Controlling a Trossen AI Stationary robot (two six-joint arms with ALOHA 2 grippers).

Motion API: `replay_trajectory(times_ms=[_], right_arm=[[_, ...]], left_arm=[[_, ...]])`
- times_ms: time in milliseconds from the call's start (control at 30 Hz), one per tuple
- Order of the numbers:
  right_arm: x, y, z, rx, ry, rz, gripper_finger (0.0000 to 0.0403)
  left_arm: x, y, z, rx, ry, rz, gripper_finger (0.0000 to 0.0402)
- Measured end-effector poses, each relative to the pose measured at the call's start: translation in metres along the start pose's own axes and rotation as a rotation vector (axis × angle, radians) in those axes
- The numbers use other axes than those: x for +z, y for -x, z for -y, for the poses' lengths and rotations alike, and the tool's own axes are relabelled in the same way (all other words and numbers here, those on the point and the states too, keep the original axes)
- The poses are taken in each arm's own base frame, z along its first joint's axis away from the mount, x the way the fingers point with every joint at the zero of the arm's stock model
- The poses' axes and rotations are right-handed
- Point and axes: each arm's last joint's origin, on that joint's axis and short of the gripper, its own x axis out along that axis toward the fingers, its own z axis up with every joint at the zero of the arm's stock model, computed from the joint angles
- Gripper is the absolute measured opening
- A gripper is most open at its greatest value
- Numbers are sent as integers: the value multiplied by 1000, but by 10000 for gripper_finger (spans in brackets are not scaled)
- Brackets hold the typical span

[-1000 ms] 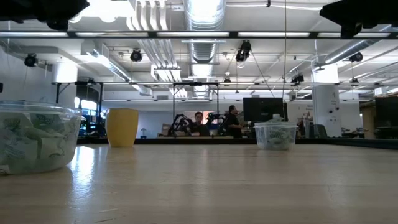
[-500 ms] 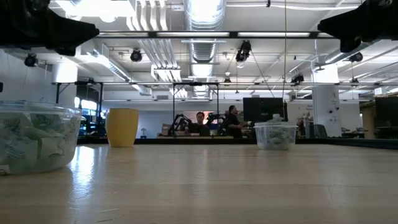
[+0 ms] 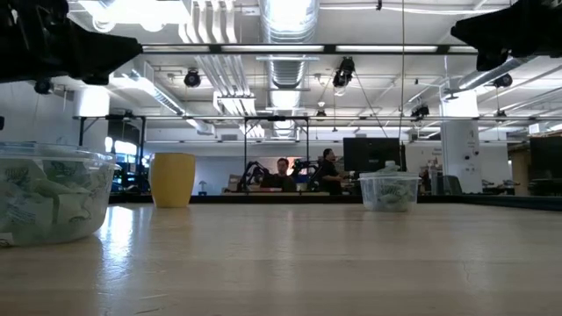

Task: Pick and place Stevia / Truvia into bins
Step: Return to Home Position

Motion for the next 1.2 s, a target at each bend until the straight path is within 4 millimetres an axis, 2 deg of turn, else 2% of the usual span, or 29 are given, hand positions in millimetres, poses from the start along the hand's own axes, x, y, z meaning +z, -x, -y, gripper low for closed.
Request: replay_trajectory(times_ms=[300,400,667,867,1200], right_arm=[[-25,-4,-5,-9,-21,-22,57],[-35,-6,-6,-29,-21,19,57],[-32,-7,-6,172,-4,16,57],[-39,-8,-2,147,-34,-52,57],[-41,-10,6,151,-28,-59,57]], left_arm=[[-3,0,1,-8,-6,-26,109],[-3,0,1,-9,-5,-27,109],[-3,0,1,-8,-3,-23,109],[-3,0,1,-7,9,-26,109],[-4,0,1,-9,17,-37,109]])
